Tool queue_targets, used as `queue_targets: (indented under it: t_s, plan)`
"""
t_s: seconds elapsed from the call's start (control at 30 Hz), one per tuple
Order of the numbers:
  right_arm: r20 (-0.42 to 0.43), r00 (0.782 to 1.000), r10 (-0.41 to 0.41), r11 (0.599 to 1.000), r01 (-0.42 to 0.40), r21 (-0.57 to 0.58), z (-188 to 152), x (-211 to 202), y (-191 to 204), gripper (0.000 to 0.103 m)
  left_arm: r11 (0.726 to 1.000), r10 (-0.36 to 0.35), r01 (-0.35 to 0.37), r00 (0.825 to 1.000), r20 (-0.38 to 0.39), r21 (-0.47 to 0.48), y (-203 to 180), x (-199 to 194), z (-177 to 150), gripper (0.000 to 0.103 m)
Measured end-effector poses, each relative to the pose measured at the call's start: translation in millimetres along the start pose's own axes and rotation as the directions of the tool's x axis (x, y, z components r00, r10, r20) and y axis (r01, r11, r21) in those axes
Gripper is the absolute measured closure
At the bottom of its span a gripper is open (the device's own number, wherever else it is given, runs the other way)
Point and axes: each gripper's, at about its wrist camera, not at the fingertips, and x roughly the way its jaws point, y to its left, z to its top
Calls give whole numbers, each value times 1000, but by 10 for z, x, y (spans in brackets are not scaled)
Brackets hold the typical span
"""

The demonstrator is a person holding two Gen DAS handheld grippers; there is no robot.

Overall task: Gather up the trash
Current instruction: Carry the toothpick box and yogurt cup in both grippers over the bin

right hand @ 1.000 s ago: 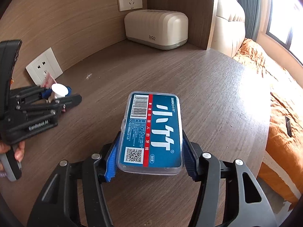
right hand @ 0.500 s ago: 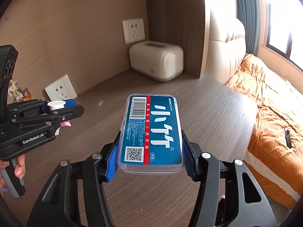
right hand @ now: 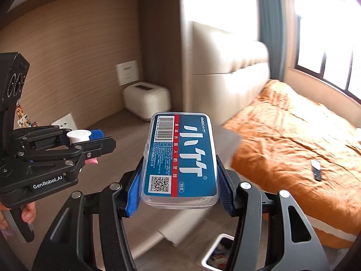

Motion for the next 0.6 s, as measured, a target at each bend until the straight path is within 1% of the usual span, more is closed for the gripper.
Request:
queue_targets:
  t_s: [0.03,0.17,0.27,0.47,0.53,0.6]
  plan:
    - [-1,1000,-17,1000,17,5,-35,-85,-124,46,1000,-13,13,1000,-1,9,-111,26,22,76]
    - [-4,997,-73,997,73,22,-180,-371,-534,46,994,-100,101,995,-10,41,-713,168,90,76]
    - [-9,993,-121,992,121,38,-309,-591,-861,46,987,-142,143,990,-24,68,-1111,291,89,76]
    - [-36,983,-182,980,184,72,-577,-841,-1358,46,975,-187,194,980,-68,105,-1823,524,-41,76]
    - [-47,981,-187,978,190,86,-671,-893,-1501,46,973,-192,201,978,-86,114,-1984,619,-114,76]
    - [-62,980,-192,976,197,93,-775,-913,-1630,46,968,-215,228,970,-114,107,-2129,755,-194,76]
